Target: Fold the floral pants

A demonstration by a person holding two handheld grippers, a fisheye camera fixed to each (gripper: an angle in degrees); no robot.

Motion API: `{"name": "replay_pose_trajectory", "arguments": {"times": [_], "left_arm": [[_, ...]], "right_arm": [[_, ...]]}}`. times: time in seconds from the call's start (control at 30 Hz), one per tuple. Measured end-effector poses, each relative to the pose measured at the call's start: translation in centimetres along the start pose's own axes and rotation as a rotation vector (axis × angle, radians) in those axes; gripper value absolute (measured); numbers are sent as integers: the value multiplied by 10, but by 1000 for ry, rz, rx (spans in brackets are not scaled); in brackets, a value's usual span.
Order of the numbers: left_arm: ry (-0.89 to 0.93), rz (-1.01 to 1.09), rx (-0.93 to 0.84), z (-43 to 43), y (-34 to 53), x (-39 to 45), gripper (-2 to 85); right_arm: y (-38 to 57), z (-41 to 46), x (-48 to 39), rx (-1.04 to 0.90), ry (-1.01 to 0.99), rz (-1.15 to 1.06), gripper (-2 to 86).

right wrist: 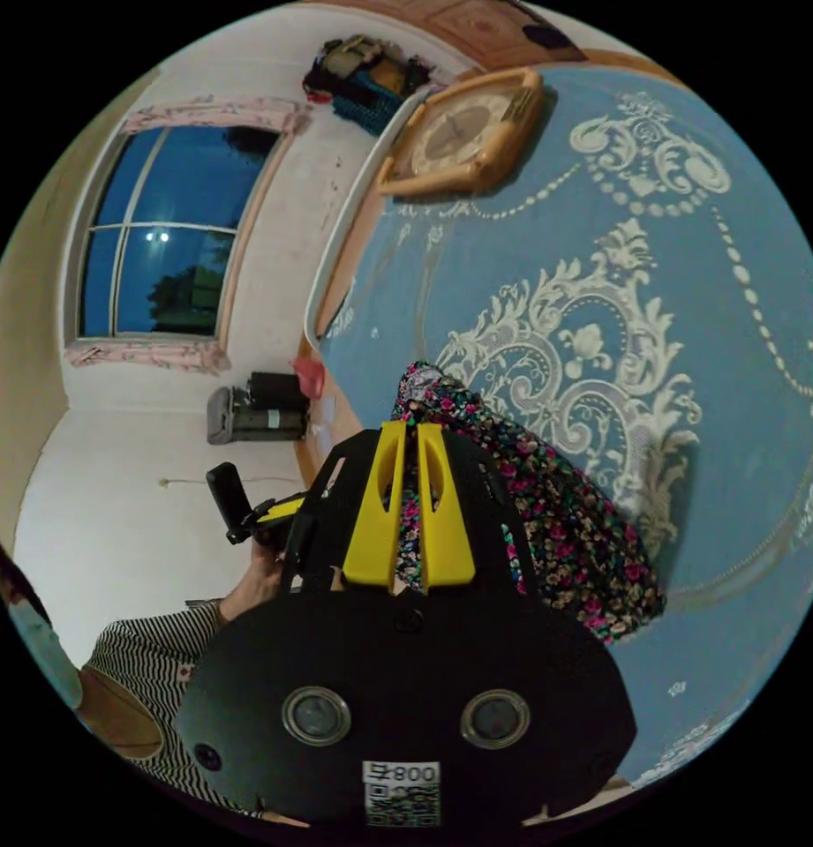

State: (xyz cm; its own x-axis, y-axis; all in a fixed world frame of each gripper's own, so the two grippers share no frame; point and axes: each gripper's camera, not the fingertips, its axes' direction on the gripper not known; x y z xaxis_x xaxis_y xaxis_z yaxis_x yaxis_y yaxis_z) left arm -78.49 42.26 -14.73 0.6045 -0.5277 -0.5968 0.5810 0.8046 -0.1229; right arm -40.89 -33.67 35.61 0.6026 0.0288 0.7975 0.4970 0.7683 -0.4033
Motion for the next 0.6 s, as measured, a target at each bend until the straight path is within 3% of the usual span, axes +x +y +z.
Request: {"name": "replay_pose_trajectory", "arguments": {"times": [0.33, 0.6], "left_arm": [[-41, -143, -20, -30, -22, -114, 21], [-31, -199, 27, -46, -34, -158, 21]], "right_arm": [[-132, 117, -65, -146, 117, -15, 35], [-174, 123, -105, -37, 115, -79, 56]]}}
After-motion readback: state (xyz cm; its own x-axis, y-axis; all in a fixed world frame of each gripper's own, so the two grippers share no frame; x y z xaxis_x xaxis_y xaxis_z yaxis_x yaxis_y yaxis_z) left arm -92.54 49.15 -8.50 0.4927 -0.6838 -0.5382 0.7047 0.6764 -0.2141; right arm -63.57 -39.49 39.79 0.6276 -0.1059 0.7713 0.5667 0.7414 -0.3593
